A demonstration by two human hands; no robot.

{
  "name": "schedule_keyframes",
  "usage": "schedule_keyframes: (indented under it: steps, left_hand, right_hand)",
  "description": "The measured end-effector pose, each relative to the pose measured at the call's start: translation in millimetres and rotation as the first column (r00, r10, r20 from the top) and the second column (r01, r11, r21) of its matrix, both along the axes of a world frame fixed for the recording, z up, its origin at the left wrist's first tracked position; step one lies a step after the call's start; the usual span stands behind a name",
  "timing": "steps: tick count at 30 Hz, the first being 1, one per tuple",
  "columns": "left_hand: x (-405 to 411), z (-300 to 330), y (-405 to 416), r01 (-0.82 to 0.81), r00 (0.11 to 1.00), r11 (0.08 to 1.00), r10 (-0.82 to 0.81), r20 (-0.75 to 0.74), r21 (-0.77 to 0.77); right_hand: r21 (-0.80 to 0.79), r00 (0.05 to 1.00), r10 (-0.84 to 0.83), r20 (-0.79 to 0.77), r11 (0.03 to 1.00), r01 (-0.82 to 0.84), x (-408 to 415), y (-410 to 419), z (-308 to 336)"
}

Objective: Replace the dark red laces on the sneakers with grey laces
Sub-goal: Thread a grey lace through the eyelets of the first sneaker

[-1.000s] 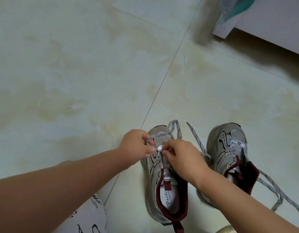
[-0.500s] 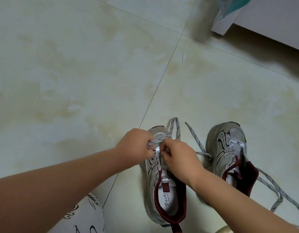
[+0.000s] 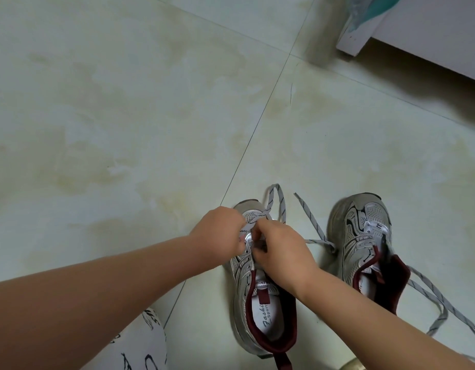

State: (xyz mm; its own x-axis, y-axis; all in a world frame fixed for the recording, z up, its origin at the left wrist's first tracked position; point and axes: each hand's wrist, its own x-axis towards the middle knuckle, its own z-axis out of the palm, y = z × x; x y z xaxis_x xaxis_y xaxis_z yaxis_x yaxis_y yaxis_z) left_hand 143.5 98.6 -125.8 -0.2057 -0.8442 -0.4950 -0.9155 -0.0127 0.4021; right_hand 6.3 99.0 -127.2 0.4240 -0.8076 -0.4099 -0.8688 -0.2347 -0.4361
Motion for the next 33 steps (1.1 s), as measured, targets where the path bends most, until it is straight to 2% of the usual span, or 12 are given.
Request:
schedule_keyframes:
  steps: [3, 5, 7, 10, 14, 17, 21, 26, 29, 31, 33]
  left_hand:
    - [1.5, -4.7, 3.3, -0.166, 0.974, 0.982, 0.177, -0.141, 0.087]
    - [5.8, -13.2, 6.5, -0.342, 0.872, 0.906, 0.405, -0.274, 0.249]
    - [7.4, -16.7, 10.8, -0.452, 0.759, 0.821, 0.559, -0.333, 0.349]
    - [5.9, -24.2, 15.5, -0.467, 0.762, 0.832, 0.551, -0.342, 0.299]
    - [4.6, -27.7, 16.2, -0.494, 0.631, 0.757, 0.651, -0.422, 0.428]
    - [0.8, -25.7, 19.8, -0.467, 0.572, 0.727, 0.683, -0.455, 0.504]
    - [3.2, -19.5, 23.3, -0.385, 0.586, 0.73, 0.666, -0.461, 0.565]
    - [-1.8, -22.0, 28.0, -0.456, 0.544, 0.694, 0.713, -0.444, 0.557]
    - [-8.5, -9.2, 24.7, -0.401, 0.494, 0.611, 0.772, -0.4, 0.683]
    - [-16.0, -7.9, 26.1, -0.366, 0.585, 0.634, 0.726, -0.361, 0.681]
    - [-25.8, -8.2, 30.6, -0.439, 0.654, 0.688, 0.685, -0.319, 0.577]
  right_hand:
    - [-0.012, 0.999, 0.027, -0.018, 1.0, -0.027, 0.7, 0.1, -2.3]
    - [-0.023, 0.997, 0.056, -0.052, 0.998, -0.058, 2.2, -0.7, -2.3]
    - [-0.037, 0.989, 0.103, -0.106, 0.994, -0.107, 4.3, -3.3, -0.9]
    - [-0.051, 0.96, 0.188, -0.207, 0.978, -0.203, 7.6, -8.2, 0.1]
    - [-0.071, 0.916, 0.283, -0.285, 0.947, -0.314, 9.4, -8.4, -2.1]
    - [-0.094, 0.905, 0.333, -0.263, 0.925, -0.368, 8.9, -3.8, -2.8]
    - [-0.123, 0.915, 0.347, -0.207, 0.918, -0.376, 7.1, -1.2, -1.7]
    - [-0.012, 0.891, 0.412, -0.192, 0.907, -0.422, 4.2, -11.5, 6.4]
    - [0.2, 0.961, 0.268, -0.069, 0.947, -0.25, 1.1, -22.6, 18.5]
    - [0.328, 0.992, 0.124, -0.011, 0.938, -0.113, -5.2, -28.3, 22.5]
    - [0.43, 0.997, -0.043, 0.059, 0.903, 0.014, -10.6, -28.5, 27.4]
